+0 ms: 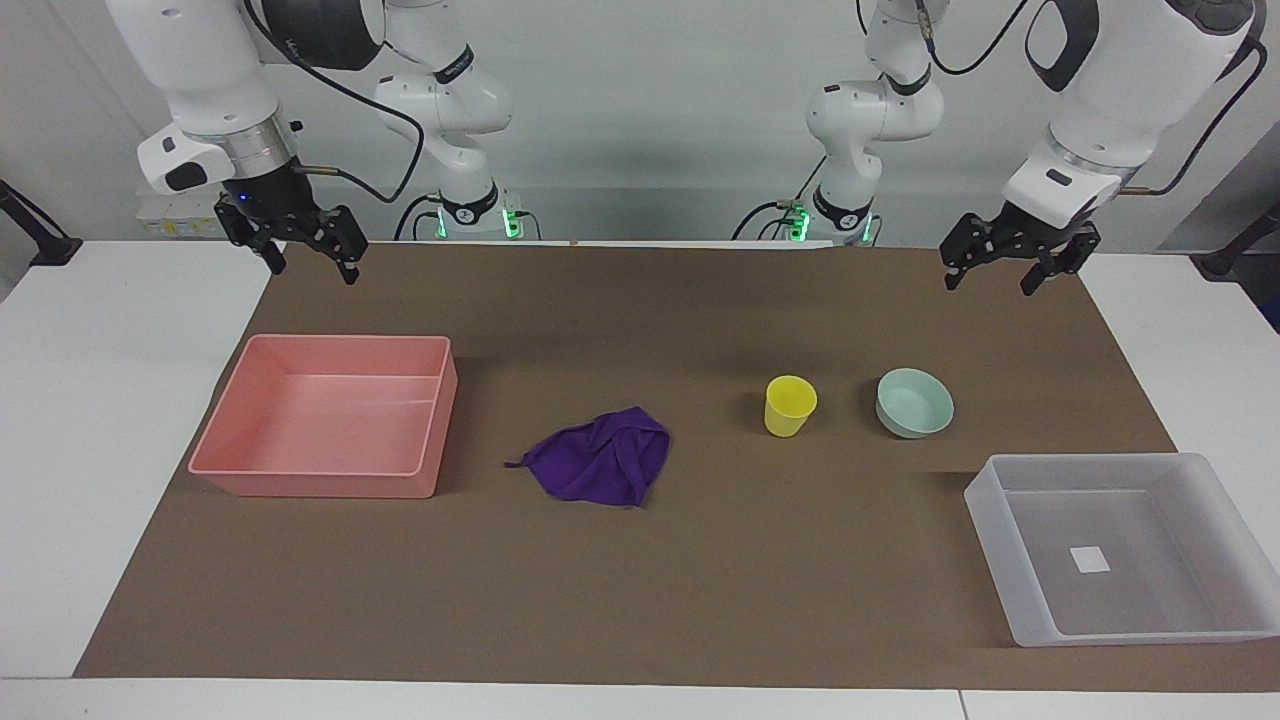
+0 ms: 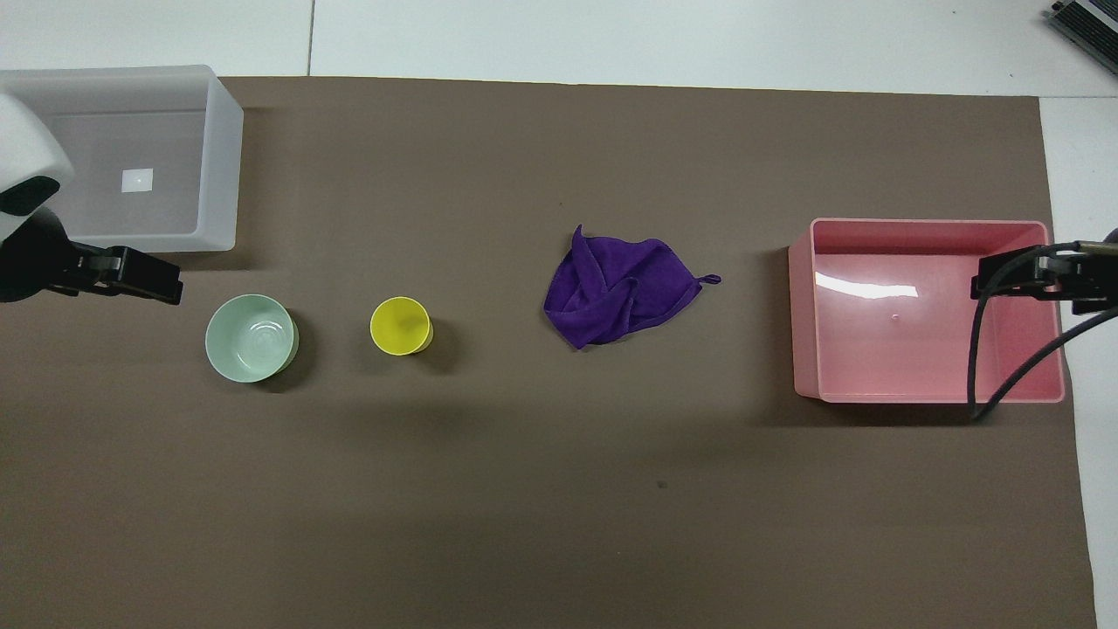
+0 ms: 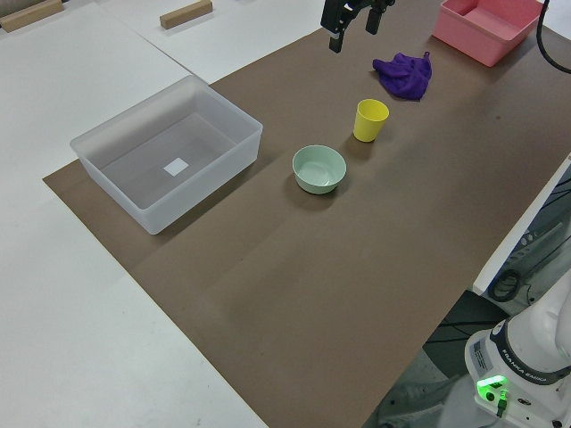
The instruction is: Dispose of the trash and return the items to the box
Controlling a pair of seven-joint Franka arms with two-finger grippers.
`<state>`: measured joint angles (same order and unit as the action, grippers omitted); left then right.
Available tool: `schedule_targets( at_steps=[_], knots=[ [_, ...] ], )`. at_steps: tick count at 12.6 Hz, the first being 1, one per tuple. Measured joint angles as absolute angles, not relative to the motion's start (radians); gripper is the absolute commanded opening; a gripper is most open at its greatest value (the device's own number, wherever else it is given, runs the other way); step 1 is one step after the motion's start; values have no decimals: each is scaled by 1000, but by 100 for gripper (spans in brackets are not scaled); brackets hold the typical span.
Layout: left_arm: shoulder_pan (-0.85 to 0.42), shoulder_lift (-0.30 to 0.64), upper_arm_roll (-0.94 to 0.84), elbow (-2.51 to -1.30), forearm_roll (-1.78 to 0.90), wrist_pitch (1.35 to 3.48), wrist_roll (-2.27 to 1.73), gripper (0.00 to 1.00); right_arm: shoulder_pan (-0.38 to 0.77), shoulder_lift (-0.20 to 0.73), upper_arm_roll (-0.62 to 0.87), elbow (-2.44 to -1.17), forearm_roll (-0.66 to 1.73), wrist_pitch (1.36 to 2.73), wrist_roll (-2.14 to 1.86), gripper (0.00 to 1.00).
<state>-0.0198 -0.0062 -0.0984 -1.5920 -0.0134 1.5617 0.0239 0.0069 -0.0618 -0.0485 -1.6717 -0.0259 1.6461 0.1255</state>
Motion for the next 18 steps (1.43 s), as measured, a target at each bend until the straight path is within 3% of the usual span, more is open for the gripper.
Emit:
schedule_targets(
  at_steps=[10,18],
  knots=[
    [9,-10,-90,-1672,-13,1711,28,100,7,-62,-49,-1672,-26,1646,125,100],
    [36,-8,-88,-1924,-13,1997,42,100,7,-62,-49,-1672,-26,1646,125,100]
  ],
)
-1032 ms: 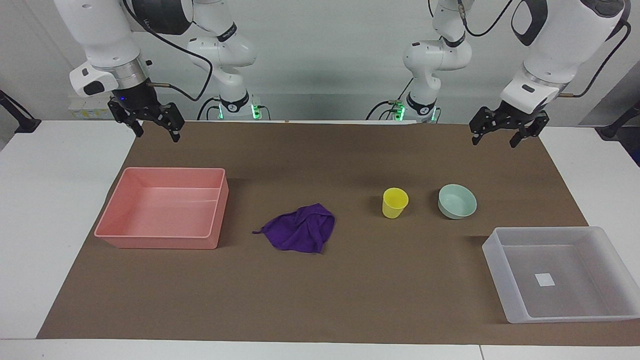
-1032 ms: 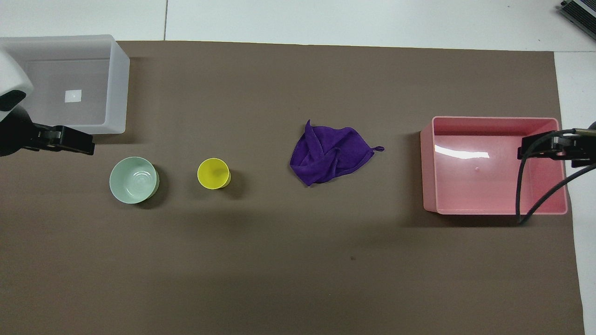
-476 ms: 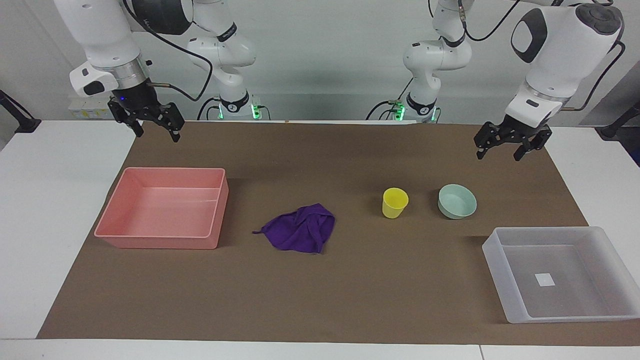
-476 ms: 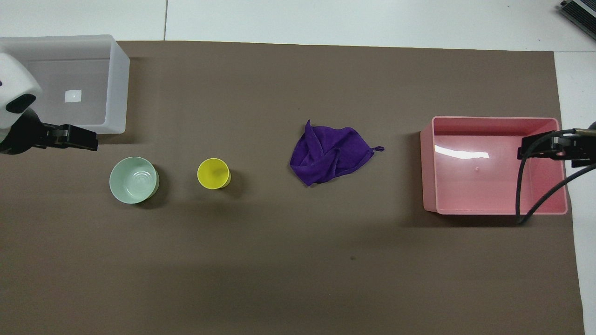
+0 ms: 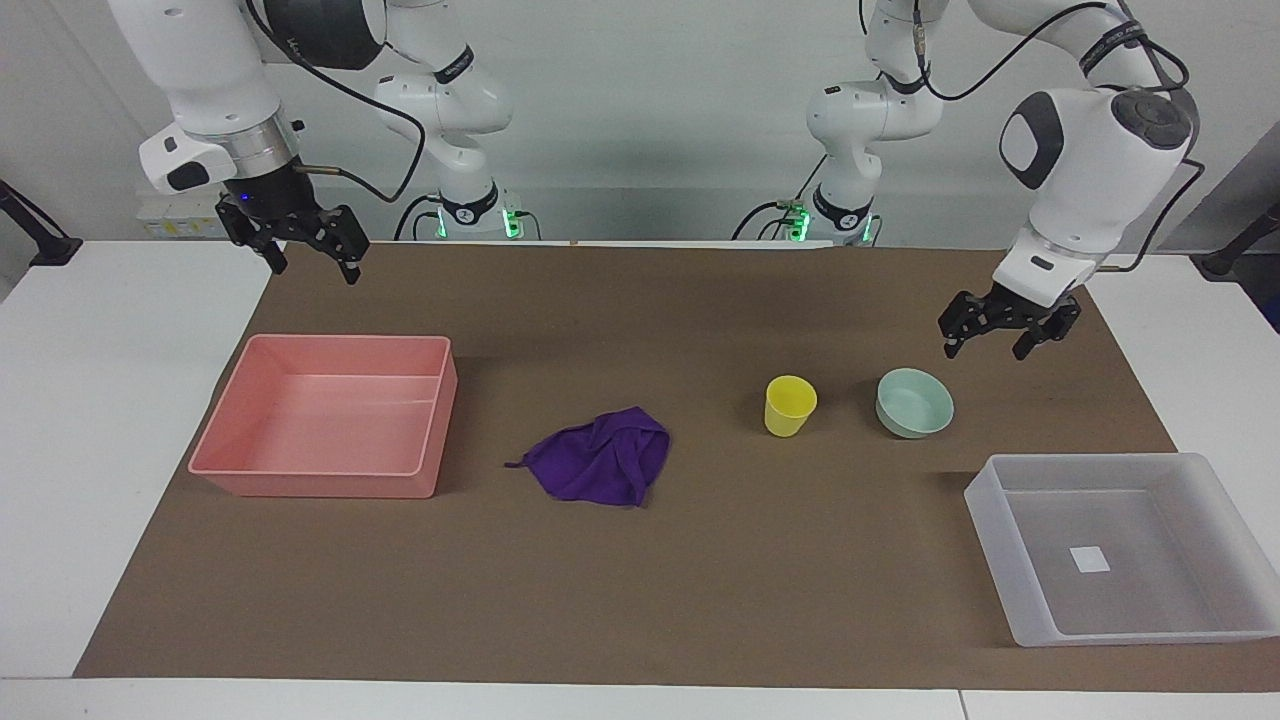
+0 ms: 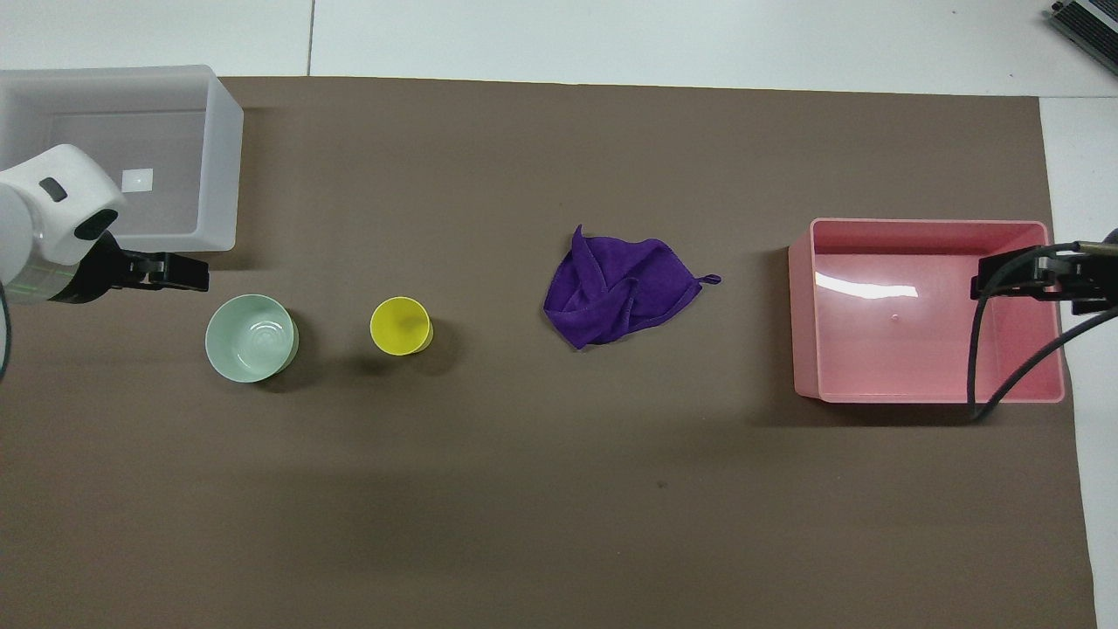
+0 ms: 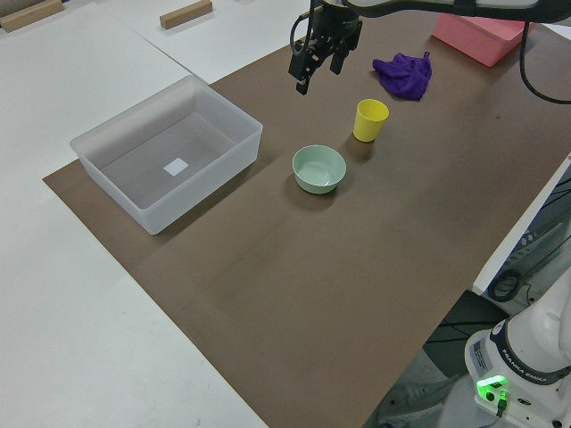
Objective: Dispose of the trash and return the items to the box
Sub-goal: 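Reach the left gripper to the green bowl rim and grasp it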
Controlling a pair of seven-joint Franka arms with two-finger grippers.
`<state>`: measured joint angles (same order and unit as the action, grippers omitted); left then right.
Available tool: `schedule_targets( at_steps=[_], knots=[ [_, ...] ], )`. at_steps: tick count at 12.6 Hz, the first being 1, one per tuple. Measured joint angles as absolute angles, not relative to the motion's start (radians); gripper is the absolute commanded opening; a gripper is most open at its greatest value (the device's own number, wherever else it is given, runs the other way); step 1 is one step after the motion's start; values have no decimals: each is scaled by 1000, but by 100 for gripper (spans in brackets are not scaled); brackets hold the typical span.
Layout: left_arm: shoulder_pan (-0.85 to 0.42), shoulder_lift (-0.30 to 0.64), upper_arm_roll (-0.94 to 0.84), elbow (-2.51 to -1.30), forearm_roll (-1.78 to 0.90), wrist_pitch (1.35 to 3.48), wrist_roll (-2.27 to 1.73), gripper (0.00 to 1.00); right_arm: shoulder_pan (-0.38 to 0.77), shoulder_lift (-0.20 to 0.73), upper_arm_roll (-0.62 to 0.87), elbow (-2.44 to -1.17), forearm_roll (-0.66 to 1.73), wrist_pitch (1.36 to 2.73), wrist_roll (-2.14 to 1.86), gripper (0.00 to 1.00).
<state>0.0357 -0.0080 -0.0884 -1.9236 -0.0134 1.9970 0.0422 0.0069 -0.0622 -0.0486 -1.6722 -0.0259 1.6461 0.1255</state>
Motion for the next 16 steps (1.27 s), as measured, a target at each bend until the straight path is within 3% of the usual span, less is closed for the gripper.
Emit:
schedule_targets(
  at_steps=[7,12,13,14,15,16],
  knots=[
    [66,31,-88,-2151,-13,2319,47,100,7,-62,-49,-1672,-26,1646,125,100],
    [74,90,-88,-2230,-13,2456,51,100,7,-62,-49,-1672,-26,1646,125,100],
    [75,107,-88,-2233,-13,2468,51,79,7,-62,-49,-1672,-26,1646,125,100],
    [75,120,-88,-2234,-13,2474,51,33,7,-62,-49,-1672,-26,1646,125,100],
    [76,127,-88,-2235,-13,2475,51,0,7,-62,-49,-1672,-26,1646,125,100],
    [77,129,-88,-2237,-13,2475,51,0,7,-62,-49,-1672,-26,1646,125,100]
  ],
)
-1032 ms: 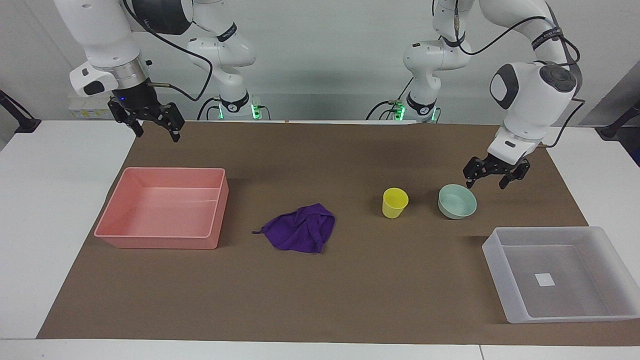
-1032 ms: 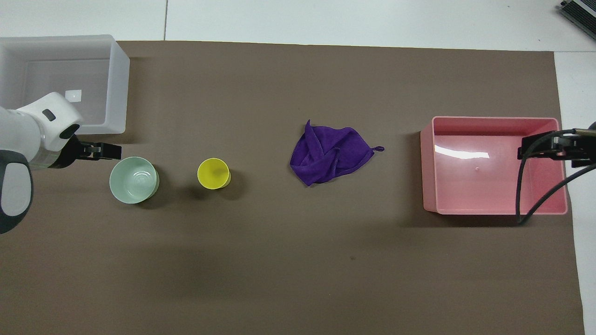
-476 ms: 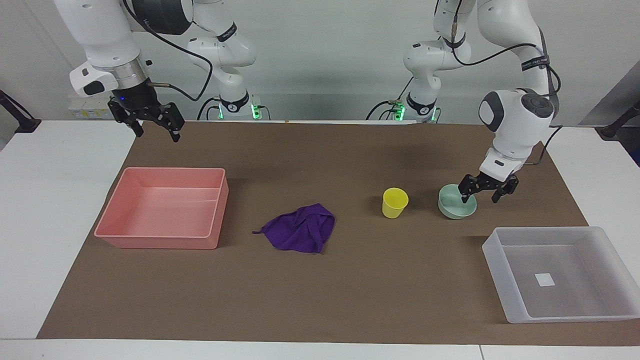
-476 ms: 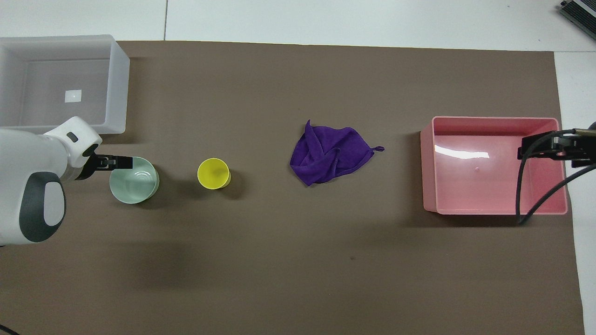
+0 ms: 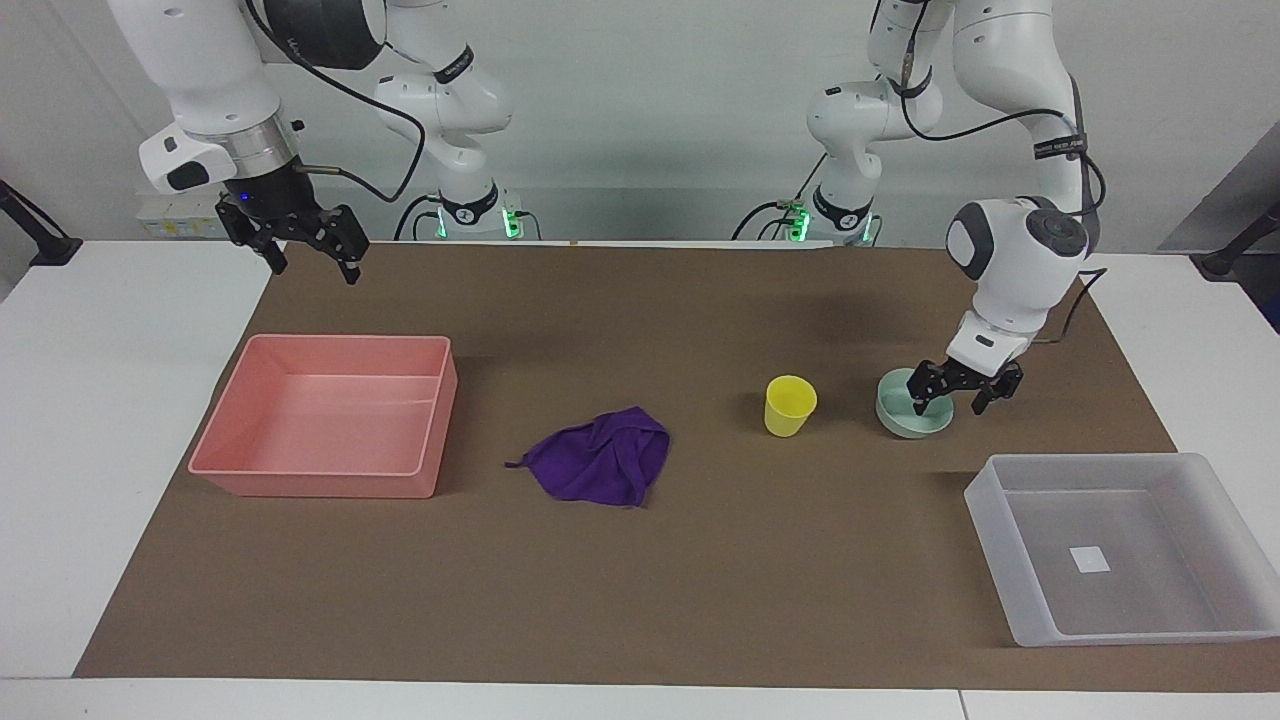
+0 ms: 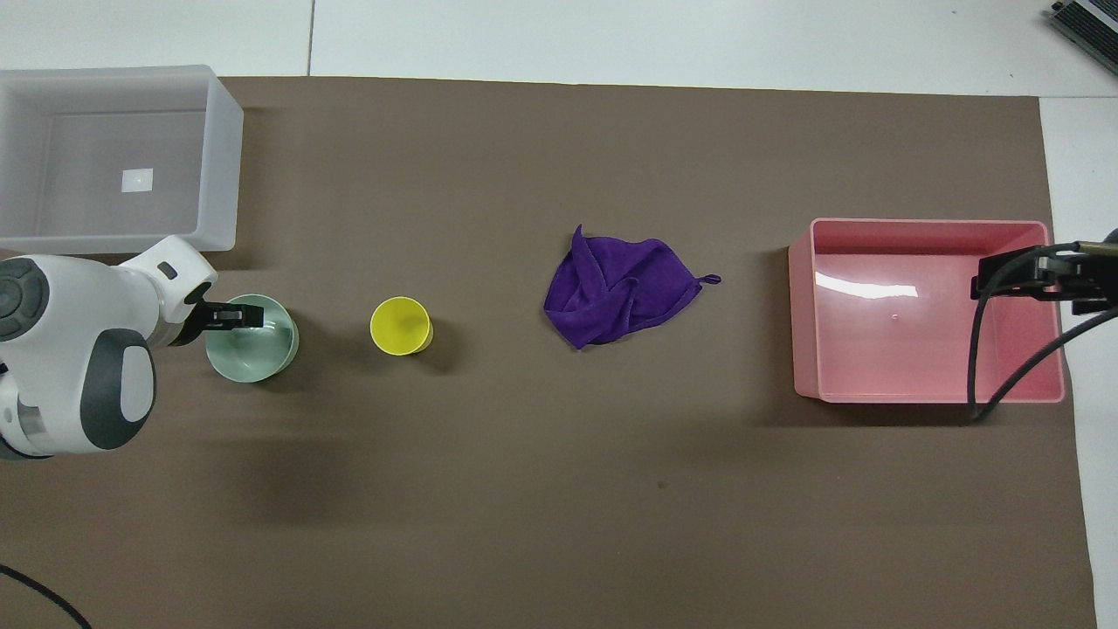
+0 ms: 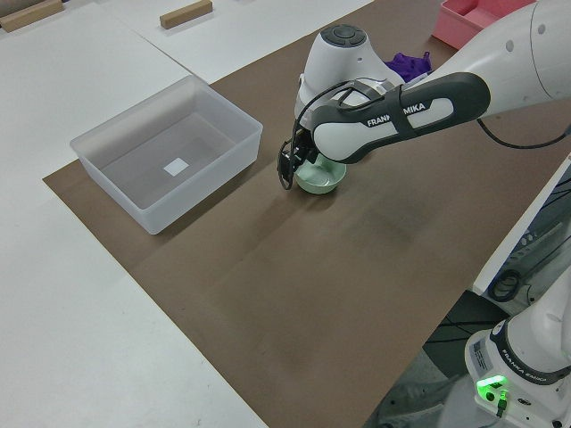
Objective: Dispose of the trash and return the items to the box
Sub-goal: 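Reach the left gripper to the green bowl rim and grasp it, then lift the bowl into the clear bin while the right gripper grasps the cloth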
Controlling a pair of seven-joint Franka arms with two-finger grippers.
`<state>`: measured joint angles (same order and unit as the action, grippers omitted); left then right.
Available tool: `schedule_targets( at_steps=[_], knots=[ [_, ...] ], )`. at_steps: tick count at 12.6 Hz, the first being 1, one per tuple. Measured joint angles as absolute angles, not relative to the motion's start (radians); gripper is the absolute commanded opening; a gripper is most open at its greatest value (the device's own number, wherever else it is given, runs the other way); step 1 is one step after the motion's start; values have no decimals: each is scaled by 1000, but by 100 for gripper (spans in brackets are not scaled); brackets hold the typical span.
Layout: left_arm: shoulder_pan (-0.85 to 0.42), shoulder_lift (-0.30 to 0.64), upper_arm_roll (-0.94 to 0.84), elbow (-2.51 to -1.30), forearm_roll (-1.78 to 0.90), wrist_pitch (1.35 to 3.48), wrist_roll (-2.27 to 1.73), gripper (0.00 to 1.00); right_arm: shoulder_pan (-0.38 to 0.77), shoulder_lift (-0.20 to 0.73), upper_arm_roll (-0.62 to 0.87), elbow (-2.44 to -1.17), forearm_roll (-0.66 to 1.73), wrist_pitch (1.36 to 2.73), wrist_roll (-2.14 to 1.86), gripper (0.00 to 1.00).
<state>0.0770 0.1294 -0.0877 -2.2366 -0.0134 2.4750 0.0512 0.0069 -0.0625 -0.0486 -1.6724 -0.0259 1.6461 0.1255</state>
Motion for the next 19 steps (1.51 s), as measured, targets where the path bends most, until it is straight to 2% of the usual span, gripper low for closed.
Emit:
schedule_targets(
  at_steps=[7,9,12,16,19],
  knots=[
    [86,111,-92,-2237,-19,2457,52,0,9,-68,-47,-1692,-6,1661,94,100],
    [99,99,-91,-2213,-19,2421,52,0,20,-72,-41,-1732,24,1743,71,100],
    [130,73,-88,-2135,-19,2325,52,0,115,-51,-34,-1798,23,1879,106,100],
    [175,70,-86,-1992,-49,2238,52,0,289,110,-29,-1819,-37,2101,225,100],
    [214,121,-86,-1883,-62,2238,53,0,374,240,-28,-1815,-72,2221,313,100]
  ],
)
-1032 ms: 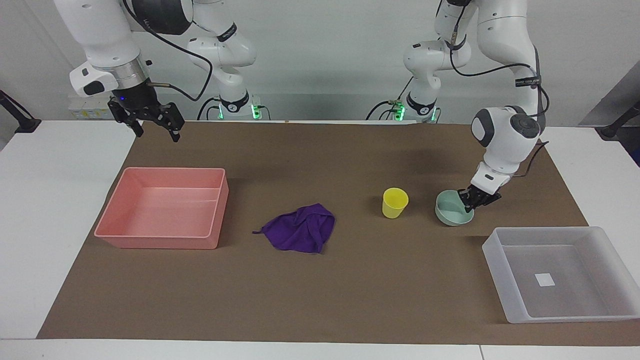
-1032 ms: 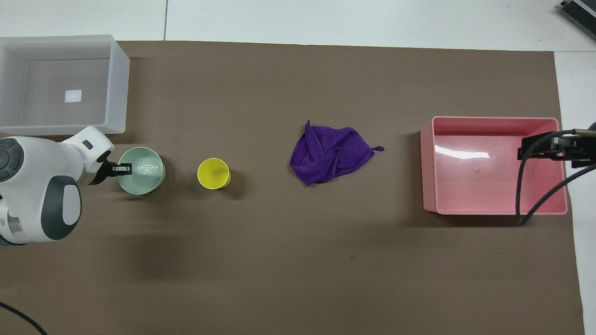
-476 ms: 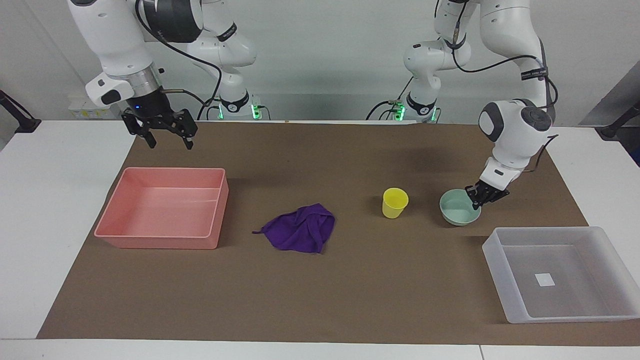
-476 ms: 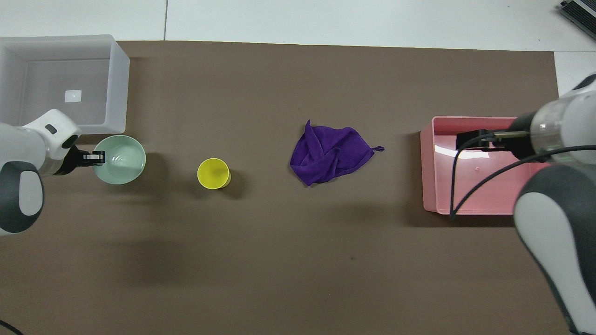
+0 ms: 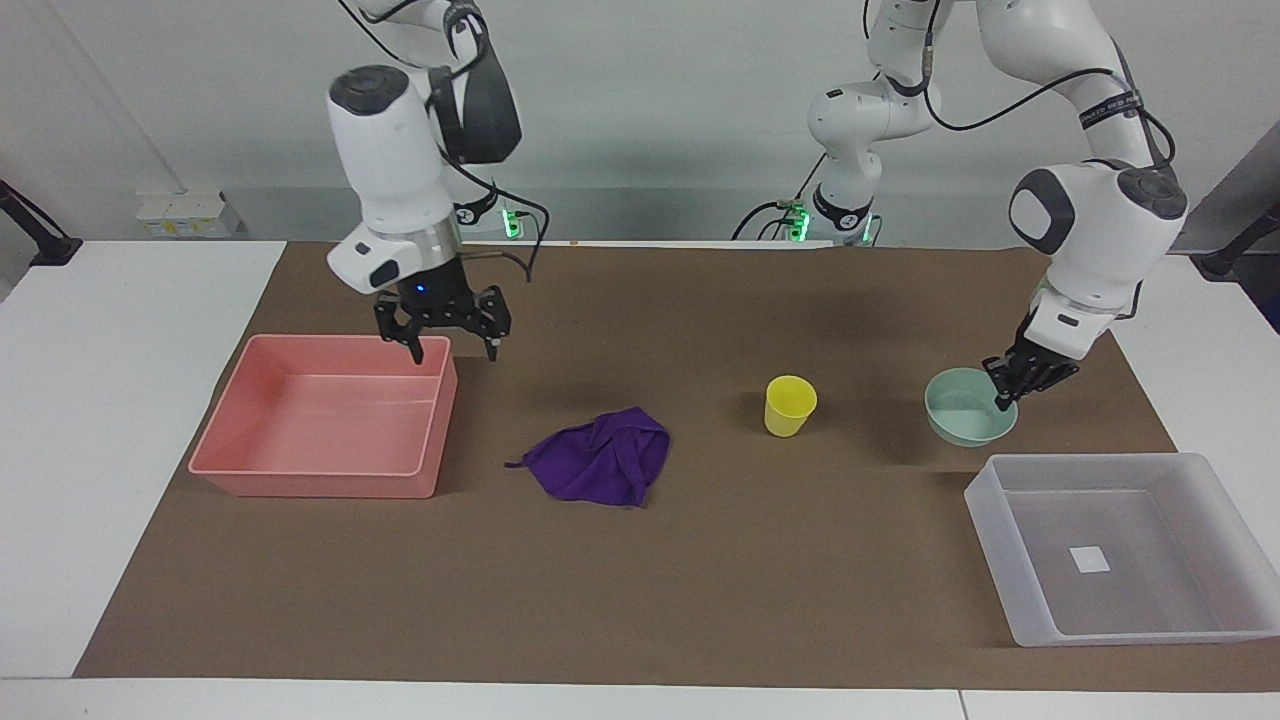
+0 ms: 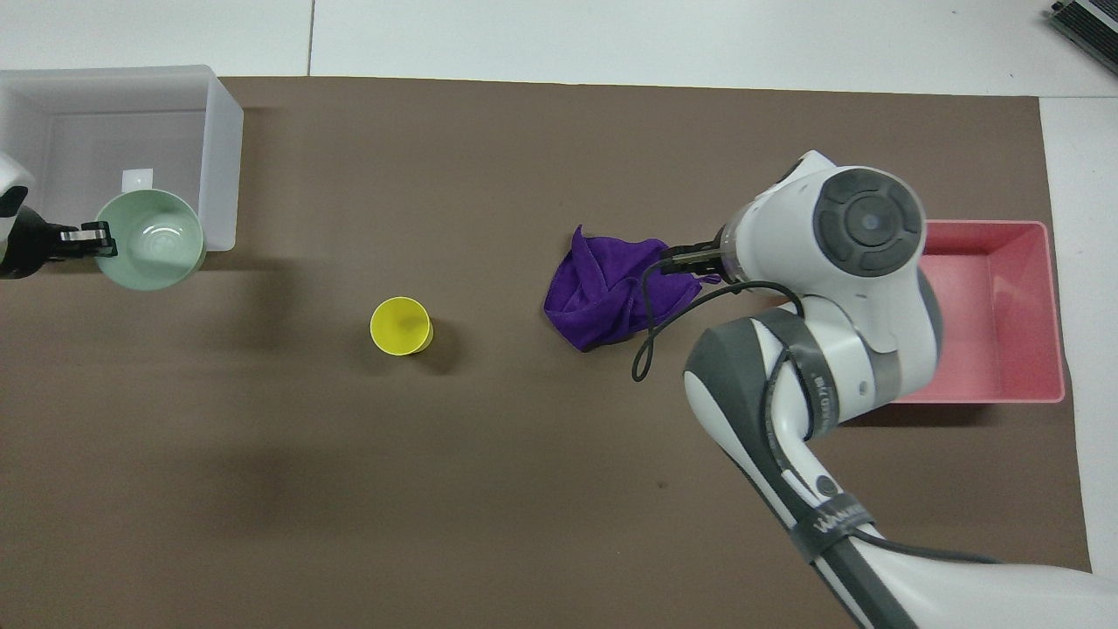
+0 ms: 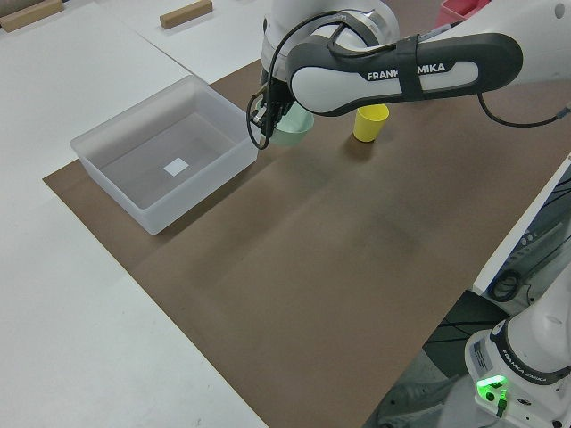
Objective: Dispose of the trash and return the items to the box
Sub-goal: 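Lift the bowl into the clear bin while the right gripper grasps the cloth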
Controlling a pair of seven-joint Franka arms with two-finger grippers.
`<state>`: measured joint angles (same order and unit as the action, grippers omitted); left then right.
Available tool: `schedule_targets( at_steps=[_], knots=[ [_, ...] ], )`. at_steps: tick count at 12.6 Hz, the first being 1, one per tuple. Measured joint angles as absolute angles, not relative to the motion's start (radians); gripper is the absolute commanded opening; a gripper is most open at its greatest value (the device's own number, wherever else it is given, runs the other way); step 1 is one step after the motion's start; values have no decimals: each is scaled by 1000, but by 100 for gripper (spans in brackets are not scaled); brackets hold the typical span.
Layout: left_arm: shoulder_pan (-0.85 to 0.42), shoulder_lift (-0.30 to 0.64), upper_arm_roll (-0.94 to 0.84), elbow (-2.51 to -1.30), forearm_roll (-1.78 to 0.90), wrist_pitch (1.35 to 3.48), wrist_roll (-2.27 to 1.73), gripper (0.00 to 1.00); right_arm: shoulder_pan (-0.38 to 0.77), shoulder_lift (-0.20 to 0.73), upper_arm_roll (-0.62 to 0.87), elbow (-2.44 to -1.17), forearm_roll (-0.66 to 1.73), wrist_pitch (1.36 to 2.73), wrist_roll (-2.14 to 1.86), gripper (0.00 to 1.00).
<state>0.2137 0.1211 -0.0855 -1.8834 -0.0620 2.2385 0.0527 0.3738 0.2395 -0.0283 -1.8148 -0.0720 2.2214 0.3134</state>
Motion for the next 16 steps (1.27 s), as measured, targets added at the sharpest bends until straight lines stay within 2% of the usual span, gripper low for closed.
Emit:
schedule_targets(
  at_steps=[5,9,10,11,13,14,16],
  knots=[
    [249,309,-85,-1648,-62,2239,53,0,503,415,-28,-1805,-78,2416,463,100],
    [284,522,-85,-1402,-63,2235,53,0,512,469,-37,-1803,-151,2460,475,100],
    [293,558,-85,-1371,-63,2240,53,0,508,472,-38,-1804,-155,2468,471,84],
    [300,584,-85,-1354,-63,2246,53,0,505,476,-38,-1807,-156,2483,465,63],
    [306,616,-87,-1344,-63,2264,53,0,503,485,-38,-1819,-157,2513,461,5],
    [306,631,-90,-1344,-63,2289,53,0,503,486,-38,-1831,-157,2520,461,0],
    [304,654,-94,-1349,-62,2336,53,0,503,480,-37,-1833,-157,2511,461,0]
  ],
)
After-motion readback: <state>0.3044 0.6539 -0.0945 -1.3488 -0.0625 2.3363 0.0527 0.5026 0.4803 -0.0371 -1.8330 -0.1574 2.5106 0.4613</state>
